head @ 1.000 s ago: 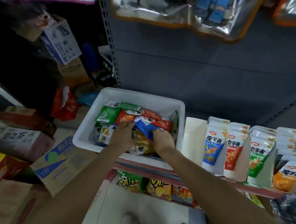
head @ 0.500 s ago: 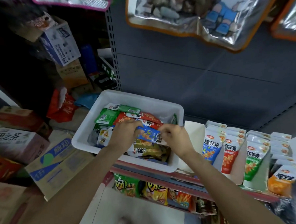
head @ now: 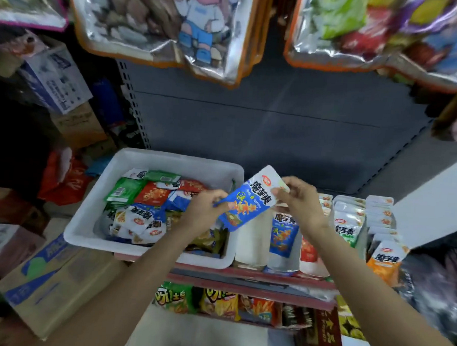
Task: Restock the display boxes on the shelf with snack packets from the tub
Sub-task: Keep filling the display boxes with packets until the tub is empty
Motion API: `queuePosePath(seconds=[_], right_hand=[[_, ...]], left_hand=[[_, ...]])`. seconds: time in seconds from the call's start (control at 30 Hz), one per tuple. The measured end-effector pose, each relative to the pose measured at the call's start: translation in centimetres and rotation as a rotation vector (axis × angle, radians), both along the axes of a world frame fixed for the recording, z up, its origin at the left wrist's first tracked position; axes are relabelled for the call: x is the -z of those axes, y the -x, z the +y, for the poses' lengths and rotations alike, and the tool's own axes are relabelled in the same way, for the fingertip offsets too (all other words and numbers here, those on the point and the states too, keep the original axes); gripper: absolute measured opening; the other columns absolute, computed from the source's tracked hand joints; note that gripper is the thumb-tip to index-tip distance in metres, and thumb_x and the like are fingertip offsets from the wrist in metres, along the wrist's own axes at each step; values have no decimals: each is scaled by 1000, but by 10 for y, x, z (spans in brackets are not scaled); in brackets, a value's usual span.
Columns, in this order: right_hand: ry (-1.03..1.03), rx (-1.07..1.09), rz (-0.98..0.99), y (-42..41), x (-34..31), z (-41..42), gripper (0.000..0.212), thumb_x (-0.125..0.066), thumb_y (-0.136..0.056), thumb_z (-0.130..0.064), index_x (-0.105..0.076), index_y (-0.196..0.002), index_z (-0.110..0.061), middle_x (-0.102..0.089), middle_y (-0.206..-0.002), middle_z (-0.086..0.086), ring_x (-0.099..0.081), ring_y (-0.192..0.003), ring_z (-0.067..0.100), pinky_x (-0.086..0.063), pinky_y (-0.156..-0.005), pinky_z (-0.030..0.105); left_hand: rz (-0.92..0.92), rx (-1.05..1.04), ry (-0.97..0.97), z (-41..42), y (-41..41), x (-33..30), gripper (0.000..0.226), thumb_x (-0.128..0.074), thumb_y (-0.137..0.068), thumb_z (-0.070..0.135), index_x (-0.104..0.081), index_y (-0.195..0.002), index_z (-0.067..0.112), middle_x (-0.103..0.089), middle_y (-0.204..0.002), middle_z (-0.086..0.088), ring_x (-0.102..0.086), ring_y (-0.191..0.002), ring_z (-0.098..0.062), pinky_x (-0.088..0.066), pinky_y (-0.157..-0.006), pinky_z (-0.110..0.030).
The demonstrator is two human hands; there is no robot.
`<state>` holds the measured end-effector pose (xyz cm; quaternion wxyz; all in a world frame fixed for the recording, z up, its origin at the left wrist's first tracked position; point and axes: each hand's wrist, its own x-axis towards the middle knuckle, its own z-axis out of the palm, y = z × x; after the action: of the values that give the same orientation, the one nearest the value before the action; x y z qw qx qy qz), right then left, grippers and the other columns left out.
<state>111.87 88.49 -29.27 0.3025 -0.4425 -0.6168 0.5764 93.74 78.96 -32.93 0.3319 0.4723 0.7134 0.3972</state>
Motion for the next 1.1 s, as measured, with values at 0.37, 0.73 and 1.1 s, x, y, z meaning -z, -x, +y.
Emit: queuePosePath(seconds=[0.37,0.73,1.1], right_hand=[[-211,-131,-118,-72,-21,36,15,-52,-95,-7,-56,-86,-17,-60,-85,4,-62,-83,16,-59,-71,37],[-308,-178,-209,-72,-12,42,23,-49,-96,-9,-53,-84,-28,-62,-85,8,-64,-83,22,-60,-66,37],[-459,-260,-528,-55,14,45,7,-56,-93,-11,-61,-97,-7,-58,-81,4,-59,-80,24,-55,-75,45]], left_hand=[[334,-47,87,52,-58,14,45,-61,-89,14,-48,-132,8,-47,-136,-12,-43,-127,-26,-31,-102,-26],[424,64,158,35,-51,24,67,-58,-88,-1,-28,-147,12,-32,-151,-7,-29,-138,-22,-22,-113,-29],[333,-13,158,34,-54,24,66,-59,-89,0,-31,-146,17,-36,-149,-5,-31,-138,-21,-26,-112,-31]])
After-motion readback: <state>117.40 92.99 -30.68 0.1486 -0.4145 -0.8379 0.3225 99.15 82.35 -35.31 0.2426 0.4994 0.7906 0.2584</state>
